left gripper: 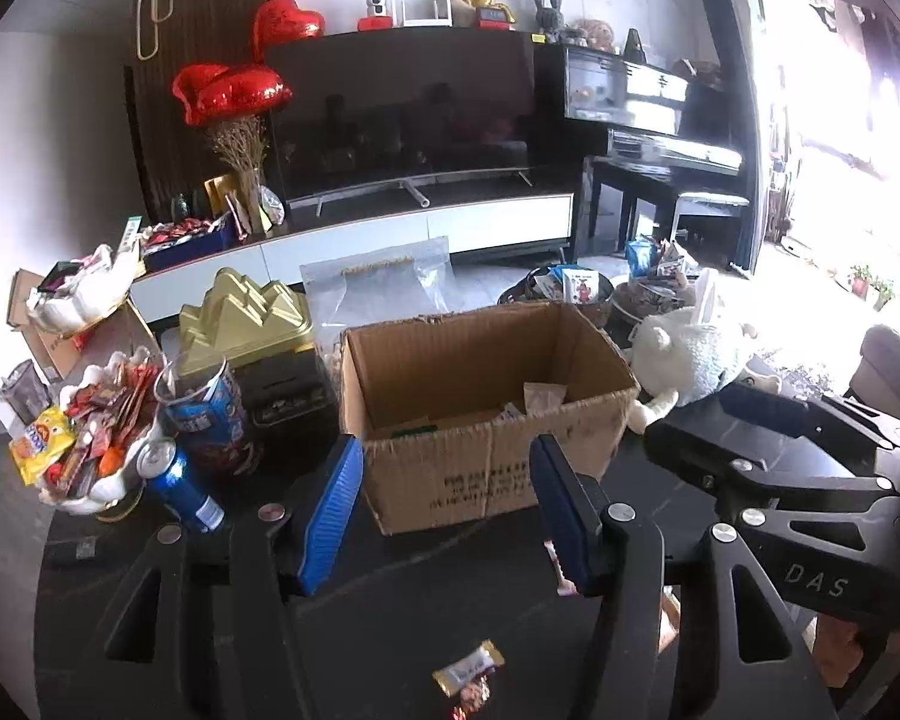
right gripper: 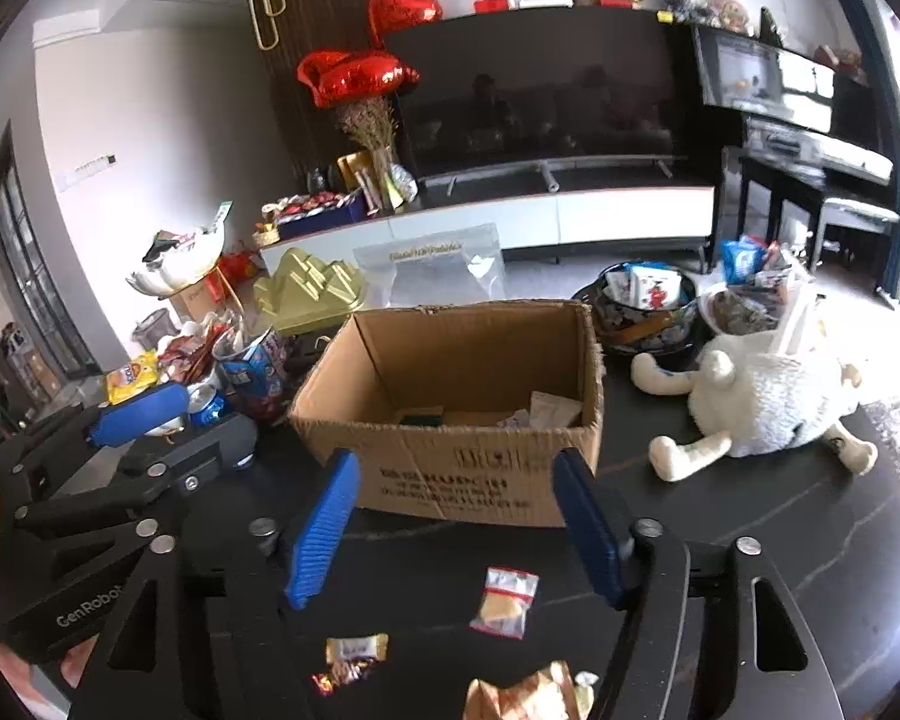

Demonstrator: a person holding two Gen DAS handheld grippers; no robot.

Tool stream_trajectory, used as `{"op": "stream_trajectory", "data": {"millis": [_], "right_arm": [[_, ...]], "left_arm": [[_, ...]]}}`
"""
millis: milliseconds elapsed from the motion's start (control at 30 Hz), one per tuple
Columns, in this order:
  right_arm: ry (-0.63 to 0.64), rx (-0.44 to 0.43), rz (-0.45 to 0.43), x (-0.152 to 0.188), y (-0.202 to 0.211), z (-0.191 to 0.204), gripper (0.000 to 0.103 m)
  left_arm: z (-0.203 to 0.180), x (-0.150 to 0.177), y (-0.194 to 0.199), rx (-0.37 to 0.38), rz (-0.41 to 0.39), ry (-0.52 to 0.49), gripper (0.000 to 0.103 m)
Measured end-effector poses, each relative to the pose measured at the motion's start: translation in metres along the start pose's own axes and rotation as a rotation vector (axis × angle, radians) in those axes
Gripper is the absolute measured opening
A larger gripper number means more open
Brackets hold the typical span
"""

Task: Organize snacks
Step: 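Grasp the red-wrapped round candy with the left tool while the right tool grasps the orange Fortune biscuits bag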

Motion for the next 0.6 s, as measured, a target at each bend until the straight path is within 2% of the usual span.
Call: {"op": "stream_trajectory", "data": {"millis": [133,367,600], "right_arm": [[0.015,0.032,-0.019,0.011,0.015,0.002,0.074],[0.003,0.045,-0.036,0.039,0.034,0.003,0.075],[0.041,0.075,-0.046,0.067,0.046,0.009,0.083]], "left_arm": [[0.001,0.015,0.012,-0.003,0.001,0.011,0.060],[0.001,0.047,0.030,-0.027,-0.001,0.007,0.062],[-0.001,0.077,0.042,-0.047,0.004,0.000,0.065]]}}
Point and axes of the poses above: each gripper's, at about its wrist camera, not at the fingertips, and y roughly against the way its jaws point, z to its left, x to its underside, the point moved 5 cm from there along -y, roughly the way its jaws point, and after that the axes turned 6 degrees about y, right-handed, at the moved point
